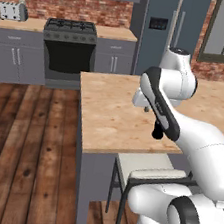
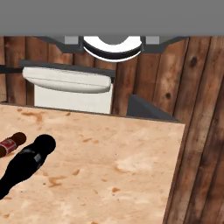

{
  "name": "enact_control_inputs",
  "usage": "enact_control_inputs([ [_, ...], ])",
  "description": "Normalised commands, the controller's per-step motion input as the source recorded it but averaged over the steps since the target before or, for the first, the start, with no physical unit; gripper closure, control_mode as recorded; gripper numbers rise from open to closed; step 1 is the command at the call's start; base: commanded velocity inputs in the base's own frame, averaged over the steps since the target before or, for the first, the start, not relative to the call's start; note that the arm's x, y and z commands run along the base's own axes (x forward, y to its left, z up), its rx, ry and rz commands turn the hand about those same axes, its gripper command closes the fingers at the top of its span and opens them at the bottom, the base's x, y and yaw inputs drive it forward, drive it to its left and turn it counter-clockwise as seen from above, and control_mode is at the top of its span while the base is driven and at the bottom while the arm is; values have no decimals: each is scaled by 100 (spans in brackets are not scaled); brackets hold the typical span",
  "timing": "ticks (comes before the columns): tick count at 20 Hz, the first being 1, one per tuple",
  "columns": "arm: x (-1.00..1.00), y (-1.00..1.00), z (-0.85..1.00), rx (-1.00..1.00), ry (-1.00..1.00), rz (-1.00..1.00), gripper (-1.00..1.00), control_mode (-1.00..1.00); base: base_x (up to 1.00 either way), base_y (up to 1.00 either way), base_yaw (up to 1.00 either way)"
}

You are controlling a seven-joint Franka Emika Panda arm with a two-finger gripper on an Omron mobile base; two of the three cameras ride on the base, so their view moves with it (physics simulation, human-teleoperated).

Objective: Place the large bottle from the dining counter next to the other large bottle outside the sink, and place the small bottle from the dining counter next to the other small bottle inside the sink.

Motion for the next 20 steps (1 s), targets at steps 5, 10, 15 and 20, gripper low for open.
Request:
enact_control_inputs([
  [5, -6, -2, 0, 0, -3, 0, -100, -100, 0, 0, 0],
  [10, -11, -7, 0, 0, -8, 0, -100, -100, 0, 0, 0],
  [15, -7, -10, 0, 0, -8, 0, -100, -100, 0, 0, 0],
  [20, -4, -11, 0, 0, -7, 0, -100, -100, 0, 0, 0],
])
